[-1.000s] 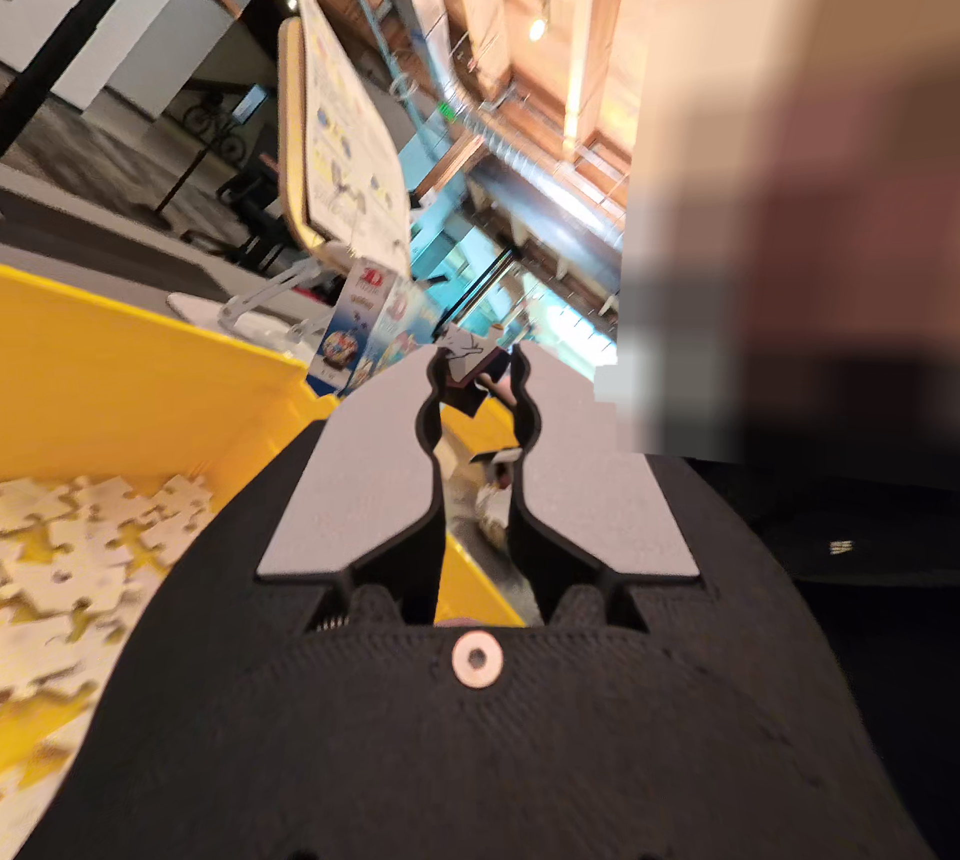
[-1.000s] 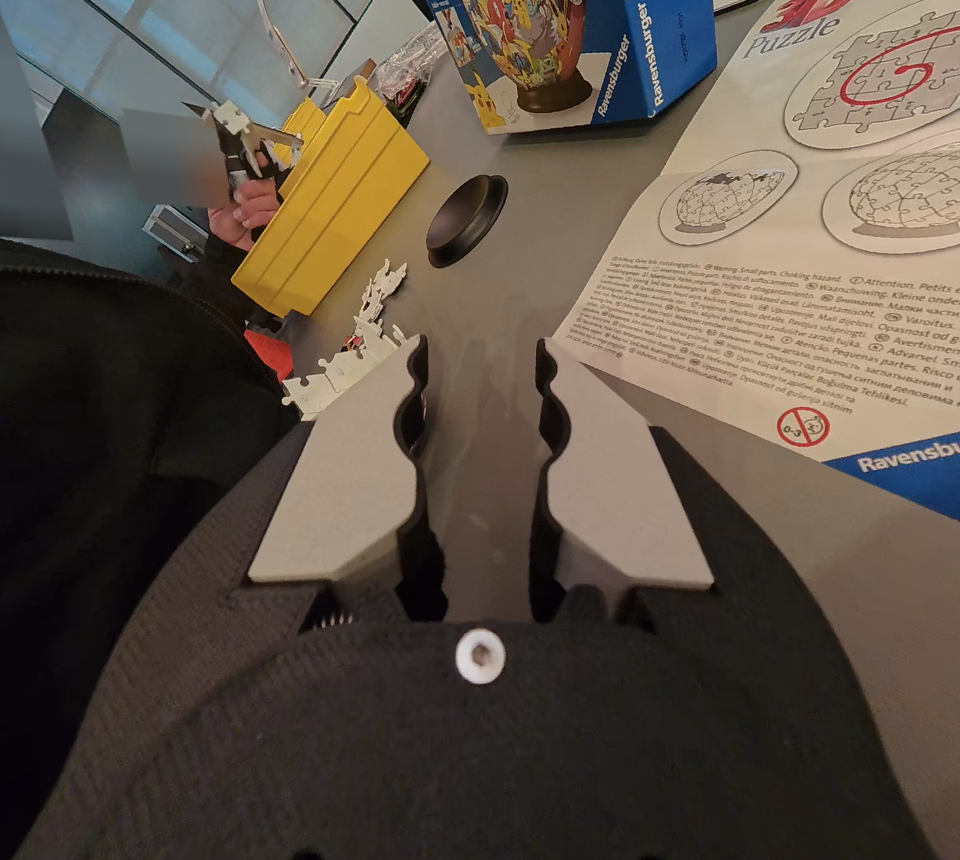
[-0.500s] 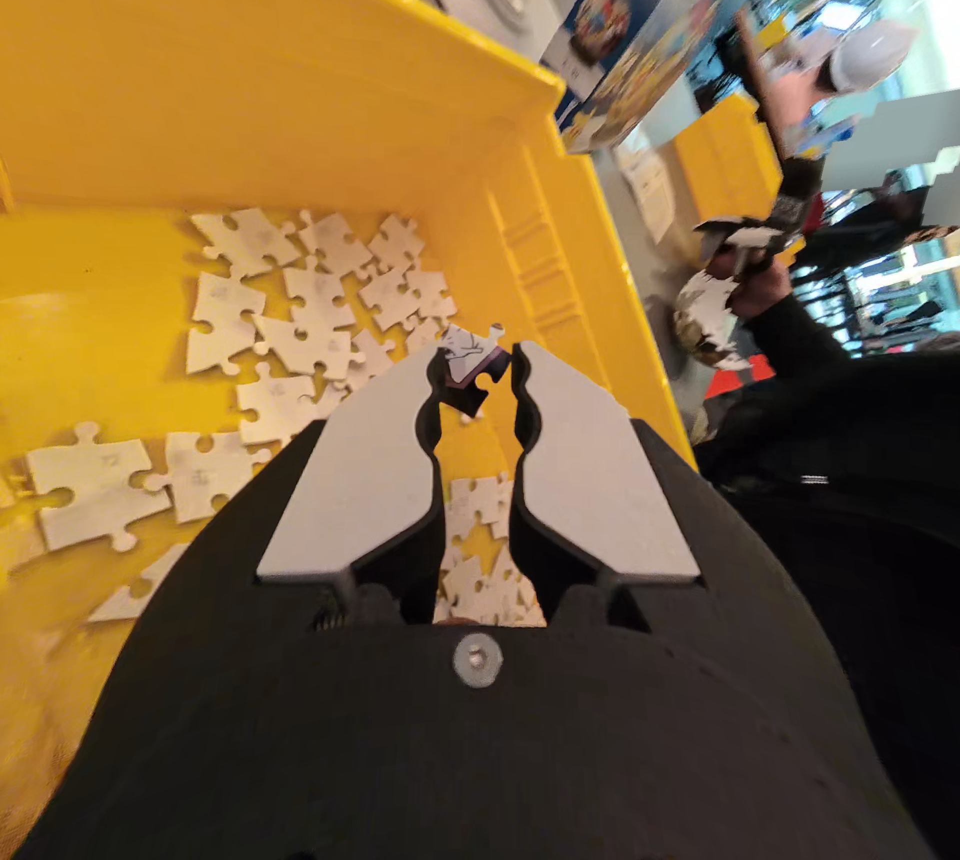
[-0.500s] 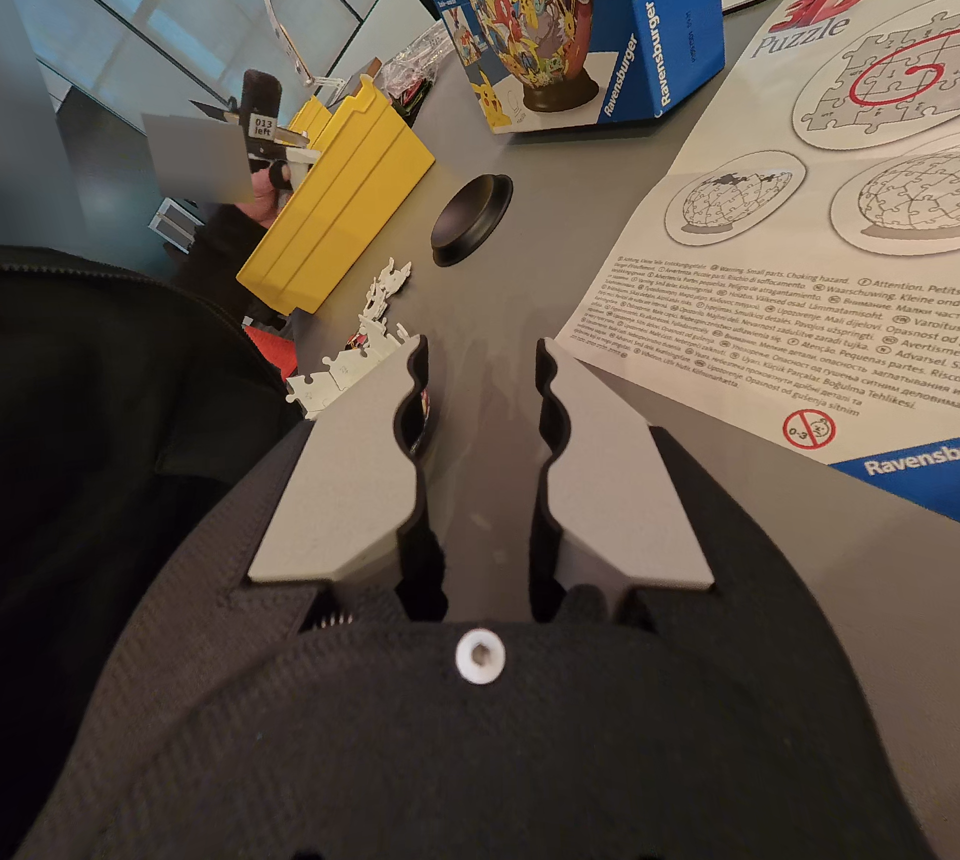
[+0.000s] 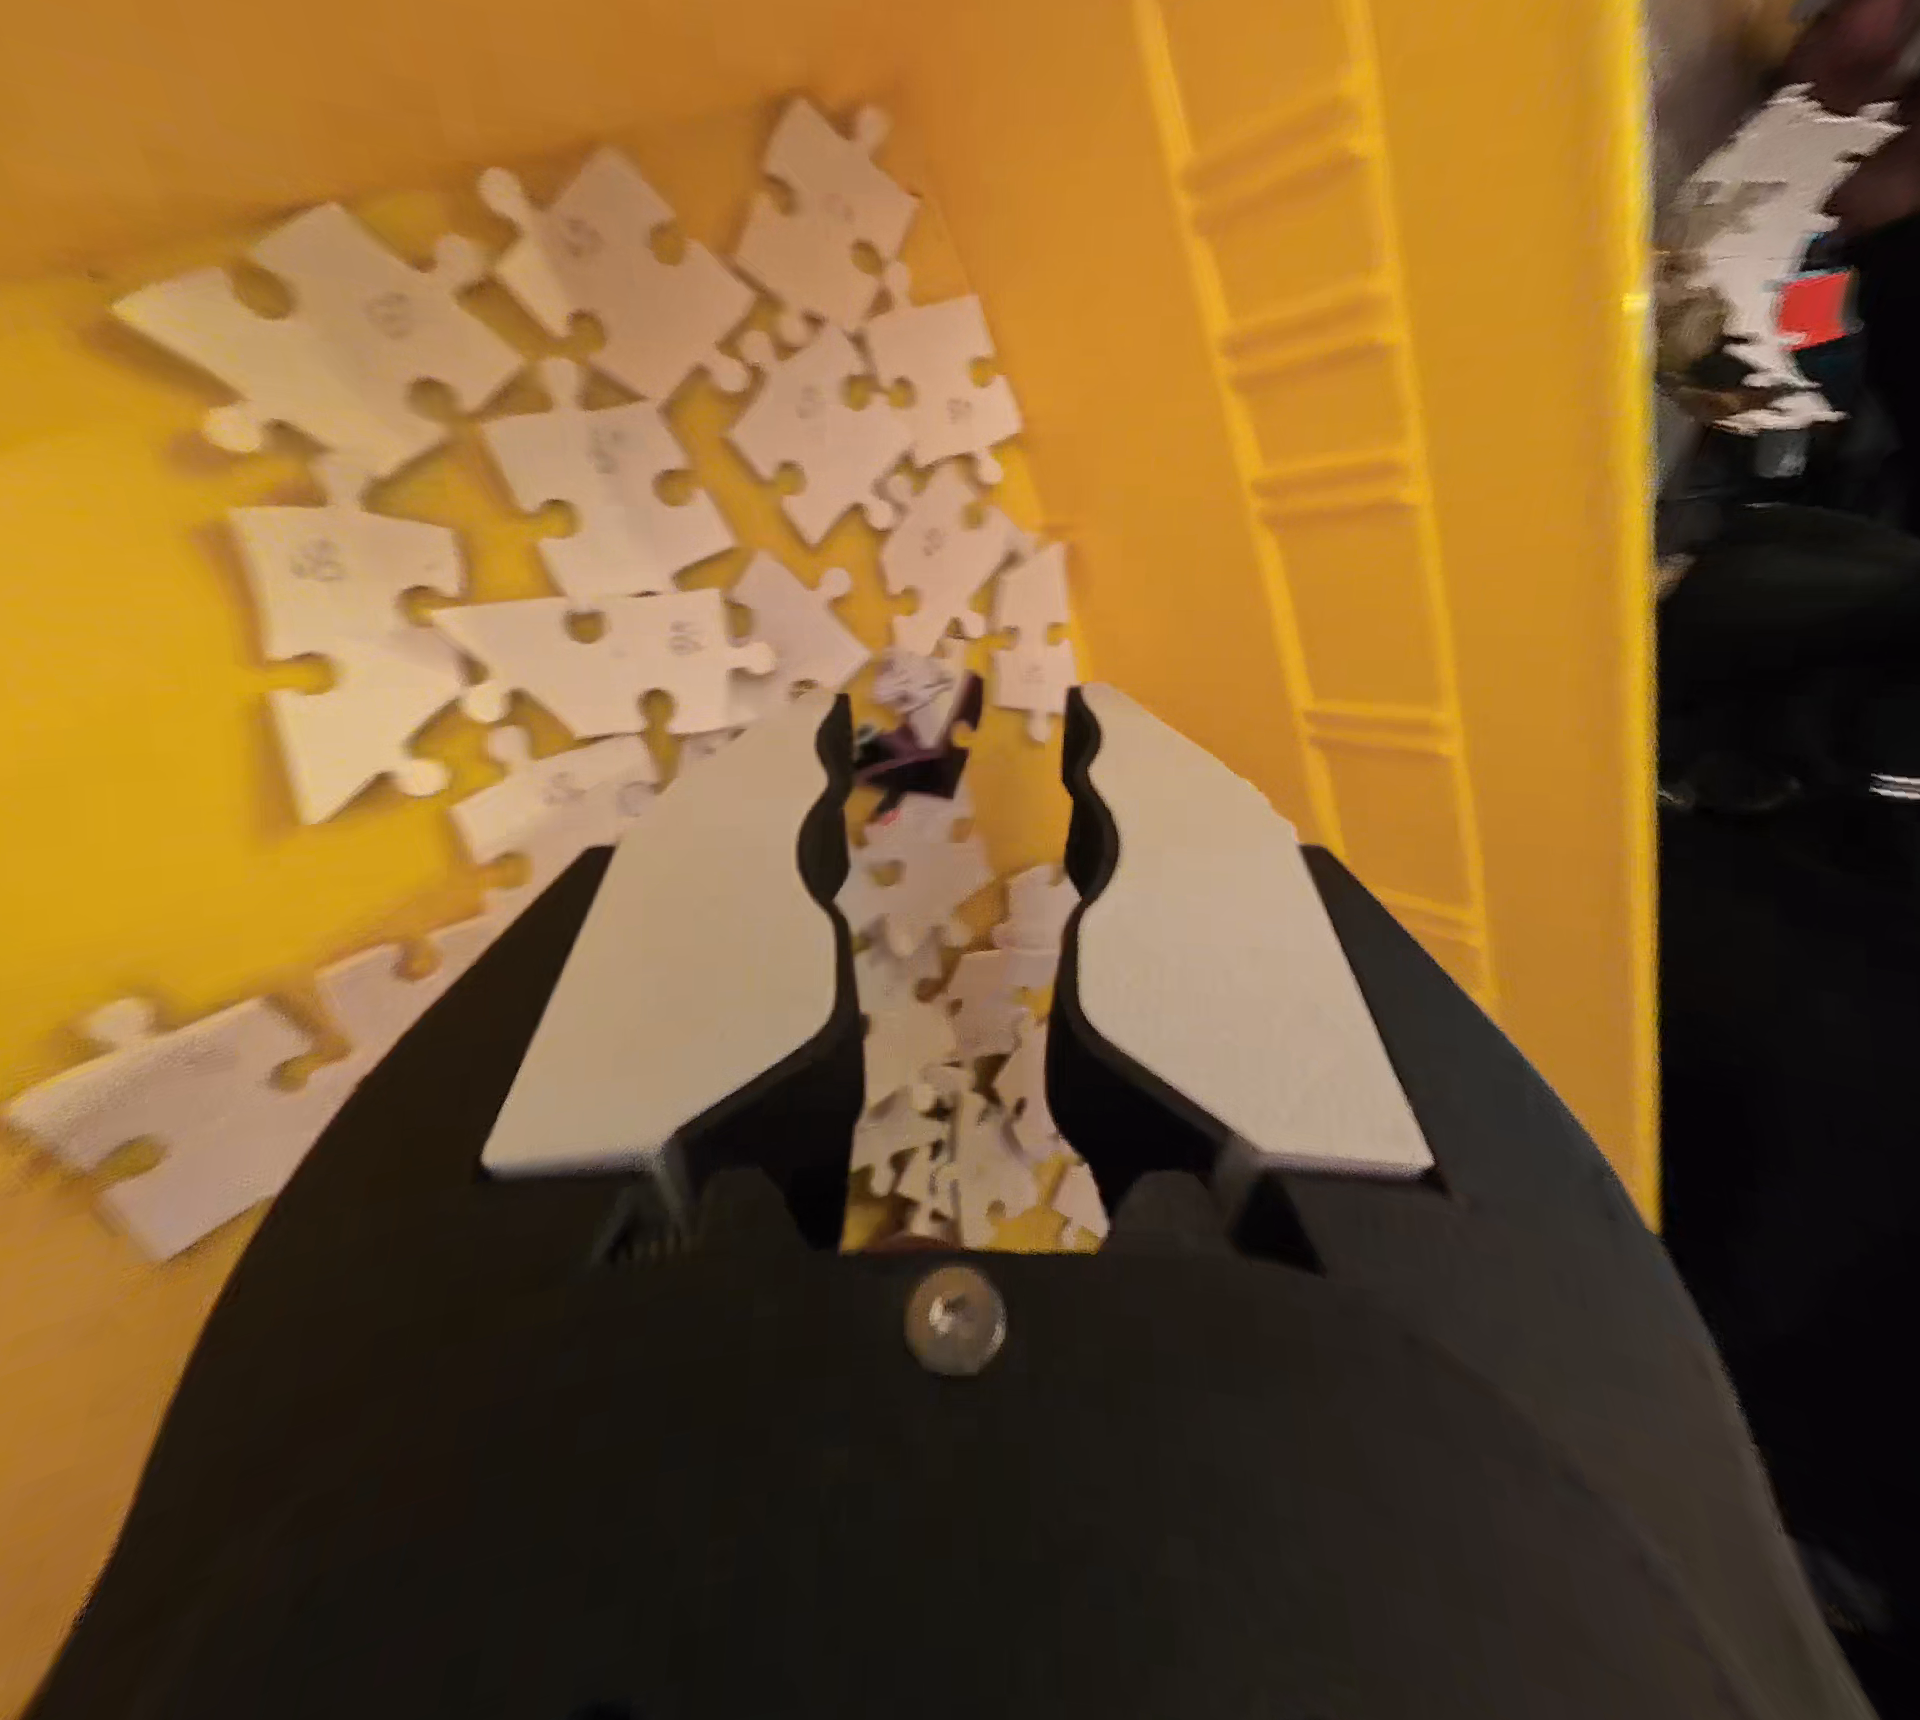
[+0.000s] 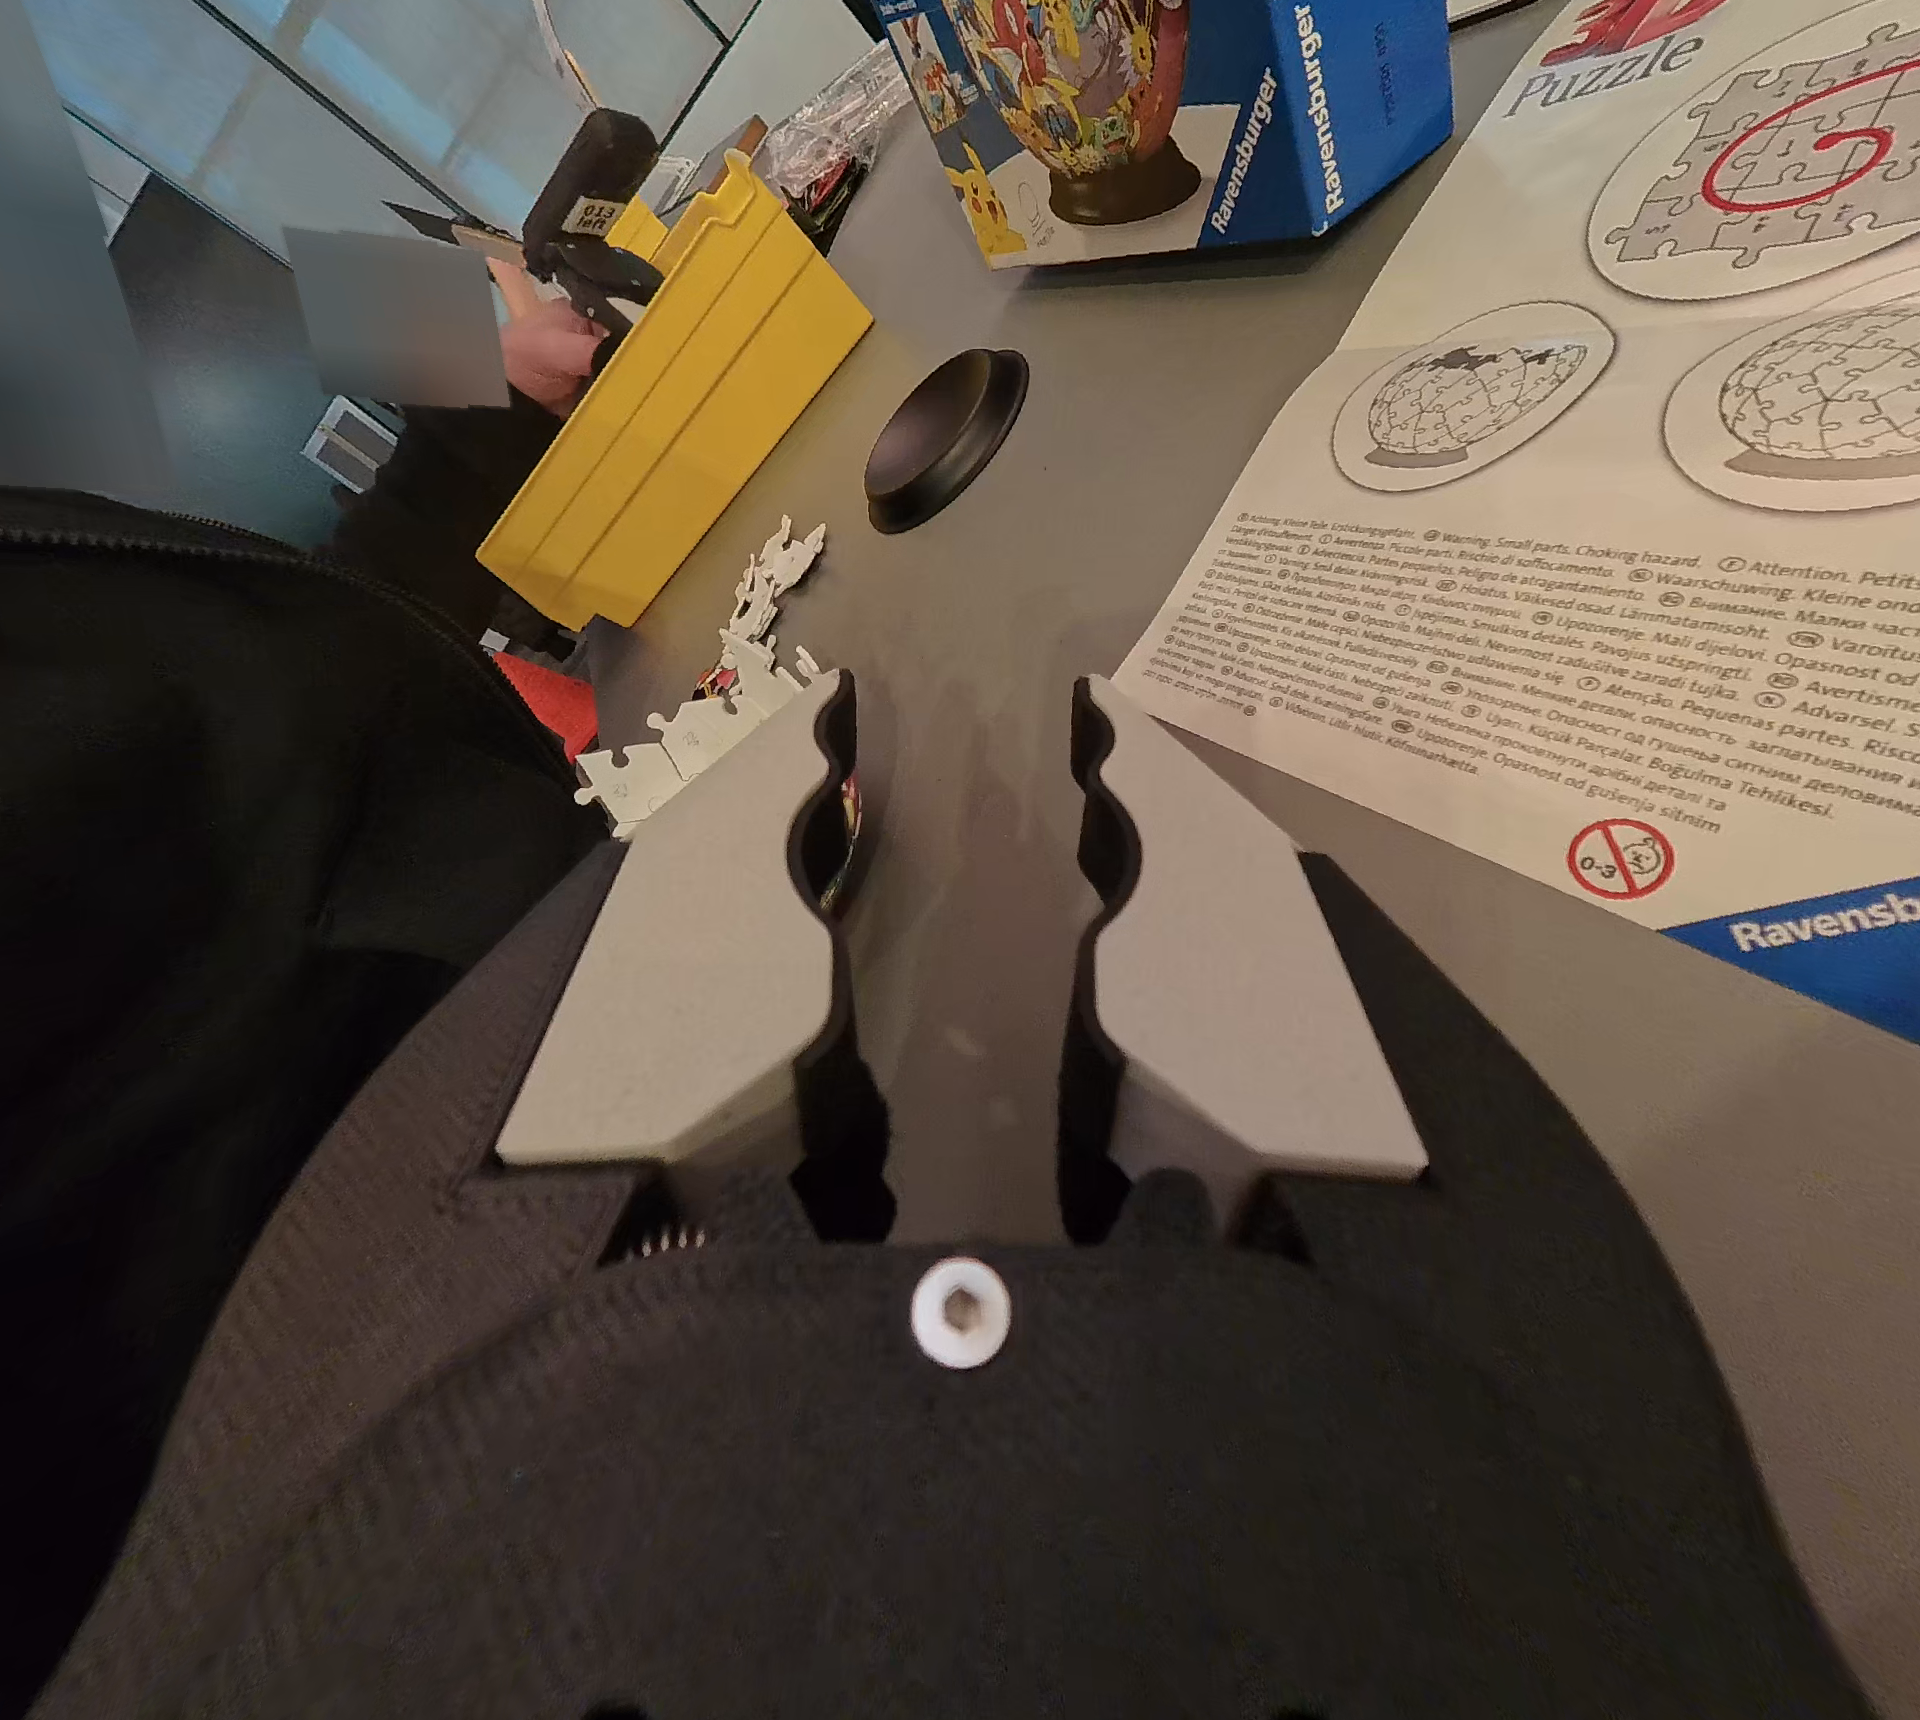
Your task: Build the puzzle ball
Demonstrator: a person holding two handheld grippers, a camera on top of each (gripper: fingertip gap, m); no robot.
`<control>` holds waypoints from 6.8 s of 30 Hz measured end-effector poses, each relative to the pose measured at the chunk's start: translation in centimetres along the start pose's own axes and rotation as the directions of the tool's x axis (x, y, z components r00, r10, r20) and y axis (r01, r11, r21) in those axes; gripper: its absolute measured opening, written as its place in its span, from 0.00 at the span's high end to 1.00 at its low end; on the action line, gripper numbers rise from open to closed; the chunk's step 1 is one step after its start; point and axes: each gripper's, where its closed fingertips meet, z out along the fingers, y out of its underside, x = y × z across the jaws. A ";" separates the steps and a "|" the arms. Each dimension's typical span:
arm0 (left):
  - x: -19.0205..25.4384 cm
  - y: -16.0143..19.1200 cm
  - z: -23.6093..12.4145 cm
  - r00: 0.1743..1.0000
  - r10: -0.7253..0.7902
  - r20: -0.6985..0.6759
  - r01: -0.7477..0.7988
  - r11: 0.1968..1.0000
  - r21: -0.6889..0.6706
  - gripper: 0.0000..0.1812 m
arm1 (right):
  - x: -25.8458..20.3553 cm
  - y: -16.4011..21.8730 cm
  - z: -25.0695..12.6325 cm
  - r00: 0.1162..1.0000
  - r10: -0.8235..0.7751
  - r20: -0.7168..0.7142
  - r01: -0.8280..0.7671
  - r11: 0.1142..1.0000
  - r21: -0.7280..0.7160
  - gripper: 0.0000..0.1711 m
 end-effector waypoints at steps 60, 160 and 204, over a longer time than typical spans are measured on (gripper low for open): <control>-1.2 6.5 -5.8 0.832 0.234 0.502 -0.155 0.968 -0.195 0.81 | -0.2 0.0 0.0 1.000 -0.003 0.010 0.003 1.000 -0.003 0.76; -1.1 11.0 -6.2 0.650 -0.110 0.752 0.173 0.985 -0.005 0.66 | -10.5 -2.0 3.0 0.935 -0.329 0.136 0.329 0.944 0.022 0.74; 20.5 -2.5 3.4 0.689 0.401 0.604 -0.488 0.873 -0.023 0.99 | -9.9 -2.1 2.6 0.942 -0.304 0.146 0.301 0.953 0.044 0.74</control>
